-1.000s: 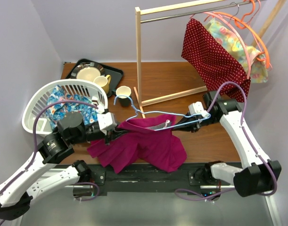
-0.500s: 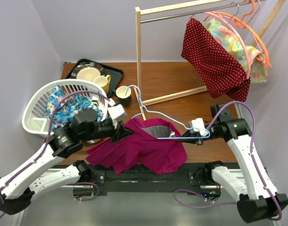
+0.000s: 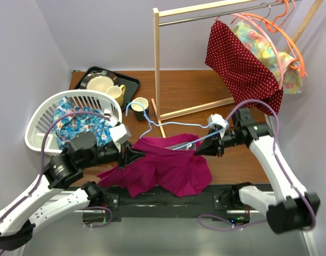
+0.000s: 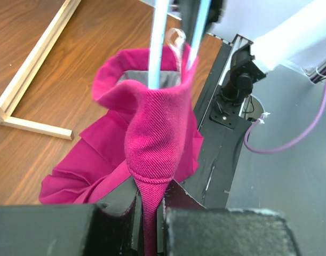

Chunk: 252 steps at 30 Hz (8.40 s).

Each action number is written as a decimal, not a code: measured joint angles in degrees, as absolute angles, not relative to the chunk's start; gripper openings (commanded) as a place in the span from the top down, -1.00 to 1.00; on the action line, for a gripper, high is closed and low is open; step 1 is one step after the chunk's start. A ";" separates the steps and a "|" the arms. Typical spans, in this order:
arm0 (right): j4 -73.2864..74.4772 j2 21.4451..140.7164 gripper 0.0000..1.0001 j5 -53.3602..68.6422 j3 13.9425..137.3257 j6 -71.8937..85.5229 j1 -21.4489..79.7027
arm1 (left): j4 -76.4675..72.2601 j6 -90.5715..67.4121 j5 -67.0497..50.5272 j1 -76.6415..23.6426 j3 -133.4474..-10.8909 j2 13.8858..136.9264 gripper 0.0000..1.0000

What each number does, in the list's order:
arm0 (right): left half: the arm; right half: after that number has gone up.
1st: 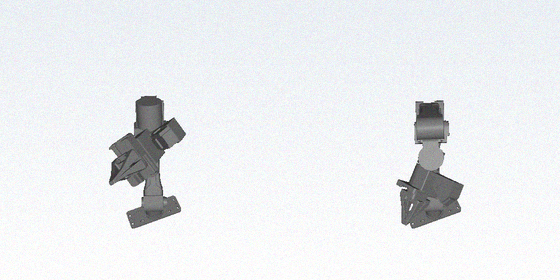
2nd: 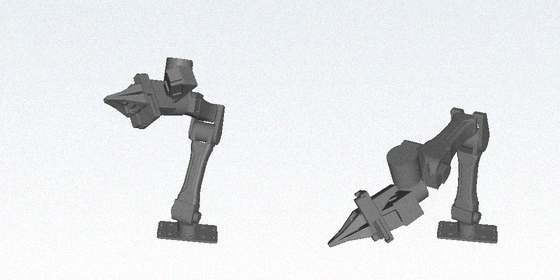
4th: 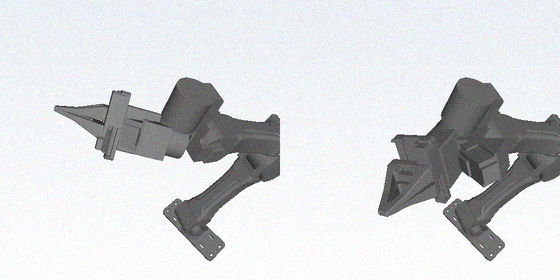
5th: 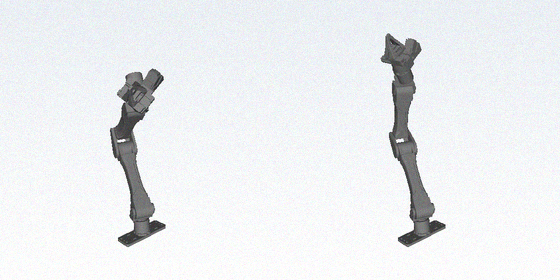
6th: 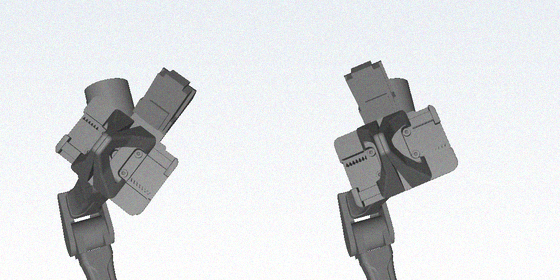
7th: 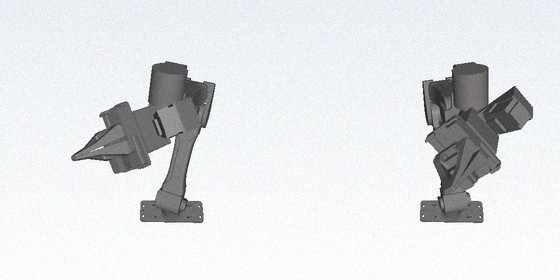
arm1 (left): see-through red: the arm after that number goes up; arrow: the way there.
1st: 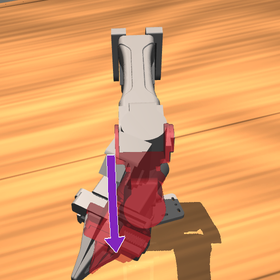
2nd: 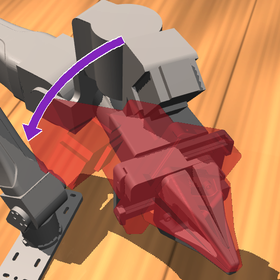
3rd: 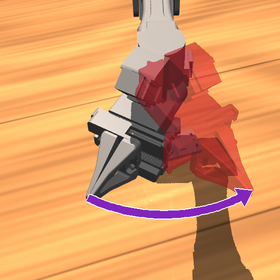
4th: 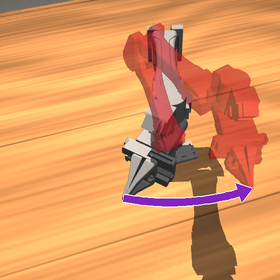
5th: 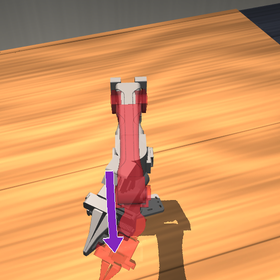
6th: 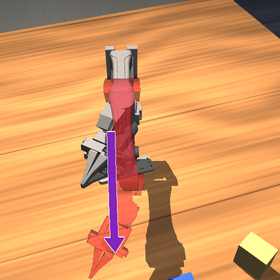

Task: Place the skirt on the hanger
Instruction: Place skirt on hanger

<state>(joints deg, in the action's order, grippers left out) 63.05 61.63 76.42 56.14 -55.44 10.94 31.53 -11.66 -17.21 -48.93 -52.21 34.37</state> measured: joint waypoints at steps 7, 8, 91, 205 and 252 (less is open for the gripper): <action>74.08 79.53 1.00 84.44 64.73 -68.88 11.38 | 29.98 -12.08 -16.91 -48.42 -46.94 27.51 1.00; 74.89 80.23 1.00 85.08 64.71 -70.13 11.44 | 29.87 -12.16 -16.36 -48.38 -46.94 27.42 1.00; 43.46 54.83 1.00 26.96 77.54 -54.30 6.15 | 53.08 -6.17 -12.01 -47.57 -107.79 84.66 1.00; 26.61 57.28 0.81 21.08 47.77 -15.09 18.06 | 26.33 -30.72 -5.63 -53.30 -32.69 20.64 1.00; 39.72 71.55 1.00 43.99 74.67 -1.54 -5.30 | 25.87 -9.78 -5.72 -53.28 -49.36 47.48 1.00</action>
